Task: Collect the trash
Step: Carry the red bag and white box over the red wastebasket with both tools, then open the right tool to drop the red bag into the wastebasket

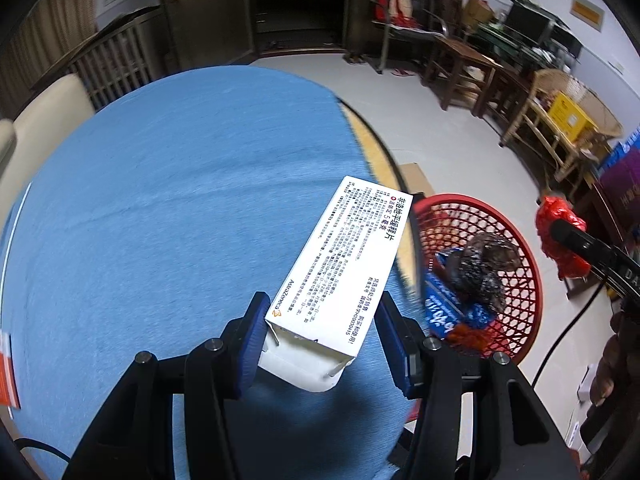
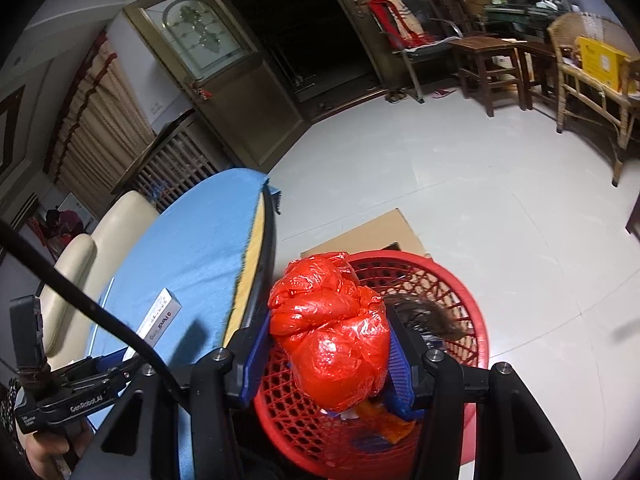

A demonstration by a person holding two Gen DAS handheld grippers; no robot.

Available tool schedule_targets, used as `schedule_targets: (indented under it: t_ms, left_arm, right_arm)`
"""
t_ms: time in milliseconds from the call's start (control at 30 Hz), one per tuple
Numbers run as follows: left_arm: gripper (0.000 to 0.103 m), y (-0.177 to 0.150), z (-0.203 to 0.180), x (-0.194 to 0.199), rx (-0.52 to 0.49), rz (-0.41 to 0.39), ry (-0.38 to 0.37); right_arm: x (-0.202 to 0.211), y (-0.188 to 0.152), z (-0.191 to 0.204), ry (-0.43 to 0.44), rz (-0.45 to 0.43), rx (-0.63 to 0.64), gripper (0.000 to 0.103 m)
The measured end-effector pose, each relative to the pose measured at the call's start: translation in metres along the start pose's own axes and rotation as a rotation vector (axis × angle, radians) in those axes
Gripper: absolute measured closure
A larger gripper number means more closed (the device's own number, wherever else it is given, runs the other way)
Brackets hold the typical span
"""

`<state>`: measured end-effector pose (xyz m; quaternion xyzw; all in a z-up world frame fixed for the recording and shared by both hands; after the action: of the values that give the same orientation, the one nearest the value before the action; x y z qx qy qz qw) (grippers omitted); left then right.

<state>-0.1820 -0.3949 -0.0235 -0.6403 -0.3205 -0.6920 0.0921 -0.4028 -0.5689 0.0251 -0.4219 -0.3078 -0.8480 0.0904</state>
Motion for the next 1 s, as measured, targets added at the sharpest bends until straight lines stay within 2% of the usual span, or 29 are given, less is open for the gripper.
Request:
schedule_targets:
  t_ms: [300,1000]
  left_arm:
    - [0.048,0.012,-0.03,-0.008,-0.059,0.014,-0.008]
    - [0.048,0.015,-0.041,-0.015,-0.085,0.028,-0.018]
  right_arm:
    - [-0.009,-0.003,-0.021,-0.014,0.028,-0.041,0.048]
    - [-0.023,-0.009,-0.028,-0.032,0.082,-0.063,0.045]
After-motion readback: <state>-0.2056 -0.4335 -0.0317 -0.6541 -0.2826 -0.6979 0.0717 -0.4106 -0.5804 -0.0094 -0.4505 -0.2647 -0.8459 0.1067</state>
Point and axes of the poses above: each gripper's, at about its wrist camera, not at the fingertips, and x roughly against the way its jaws point, z to its left, y to its top, the point moved 10 cm from there along -x, roughly the way its jaws point, and after that the axes turned 11 degrees about z, right-handed, at the moved point
